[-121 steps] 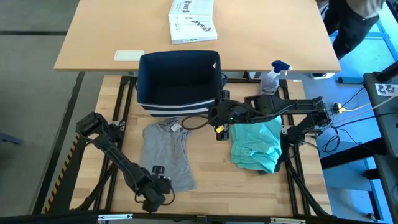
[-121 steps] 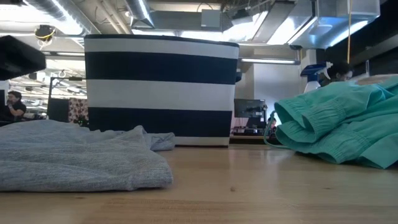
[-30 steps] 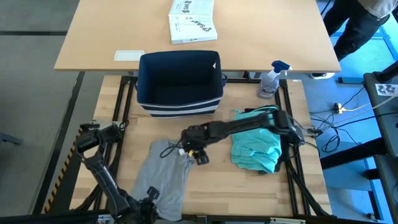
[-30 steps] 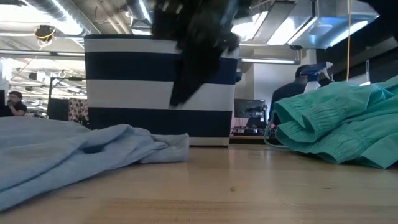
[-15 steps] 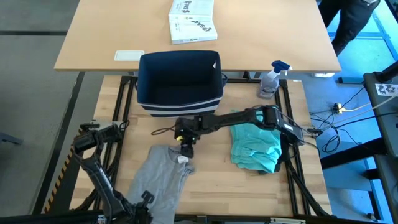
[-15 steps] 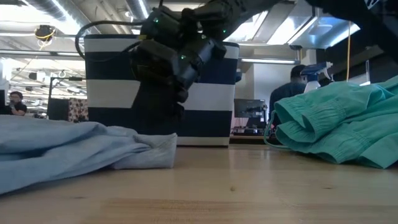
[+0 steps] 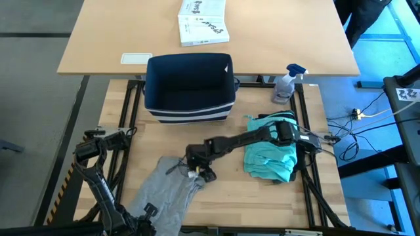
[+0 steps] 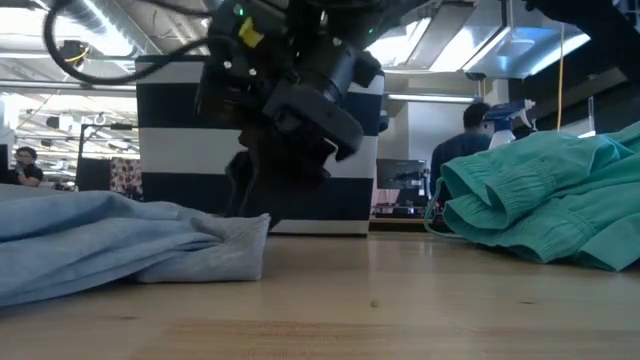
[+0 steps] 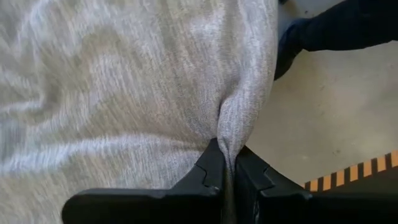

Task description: Fold Laundry from Bin

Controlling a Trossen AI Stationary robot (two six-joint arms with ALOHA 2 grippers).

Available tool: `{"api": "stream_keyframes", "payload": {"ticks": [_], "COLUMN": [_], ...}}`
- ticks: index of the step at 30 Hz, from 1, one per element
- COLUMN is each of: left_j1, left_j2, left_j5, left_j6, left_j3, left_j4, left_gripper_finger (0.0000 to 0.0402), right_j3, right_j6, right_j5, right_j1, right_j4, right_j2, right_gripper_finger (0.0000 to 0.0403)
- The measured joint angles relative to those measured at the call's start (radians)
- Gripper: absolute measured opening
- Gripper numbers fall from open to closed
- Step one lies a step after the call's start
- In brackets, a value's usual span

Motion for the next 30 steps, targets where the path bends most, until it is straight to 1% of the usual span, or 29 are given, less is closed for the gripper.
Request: {"api": "stream_keyframes", "payload": {"ticks": [2, 6, 7, 9, 12, 14, 15, 19, 22, 24, 27, 30], "left_j1": [-0.007, -0.008, -0.008, -0.008, -0.008, -0.007, -0.007, -0.007, -0.007, -0.007, -0.007, -0.007], "left_j2": [0.0, 0.0, 0.0, -0.001, -0.001, -0.001, -0.001, -0.001, -0.001, -0.001, -0.001, -0.001], "left_j5": [-0.003, -0.006, -0.007, -0.011, -0.012, -0.012, -0.012, -0.011, -0.014, -0.016, -0.016, -0.016], "left_j6": [-0.022, -0.067, -0.073, -0.078, -0.1, -0.104, -0.11, -0.127, -0.143, -0.149, -0.149, -0.152], "left_j3": [0.0, 0.0, 0.0, 0.0, 0.0, 0.0, 0.0, 0.0, 0.0, 0.0, 0.0, 0.0], "left_j4": [-0.005, -0.012, -0.012, -0.012, -0.016, -0.018, -0.018, -0.018, -0.019, -0.018, -0.018, -0.018], "left_gripper_finger": [0.0002, 0.0002, 0.0002, 0.0002, 0.0002, 0.0002, 0.0002, 0.0002, 0.0002, 0.0002, 0.0002, 0.0002], "right_j3": [0.0, 0.0, 0.0, 0.0, 0.0, 0.0, 0.0, -0.002, -0.002, -0.002, -0.002, -0.002], "right_j6": [-0.048, -0.124, -0.145, -0.175, -0.219, -0.219, -0.216, -0.137, -0.04, 0.018, 0.03, -0.025], "right_j5": [0.039, 0.05, 0.074, 0.149, 0.294, 0.361, 0.374, 0.38, 0.348, 0.326, 0.309, 0.328], "right_j1": [0.024, 0.067, 0.076, 0.088, 0.09, 0.087, 0.085, 0.085, 0.1, 0.117, 0.157, 0.199], "right_j4": [0.018, 0.041, 0.037, 0.013, -0.053, -0.104, -0.125, -0.156, -0.126, -0.075, -0.028, 0.001], "right_j2": [0.0, 0.0, 0.0, -0.006, -0.021, -0.031, -0.038, -0.076, -0.109, -0.121, -0.117, -0.098], "right_gripper_finger": [0.0257, 0.0257, 0.0257, 0.0257, 0.0257, 0.0257, 0.0257, 0.0257, 0.0257, 0.0257, 0.0257, 0.0257]}}
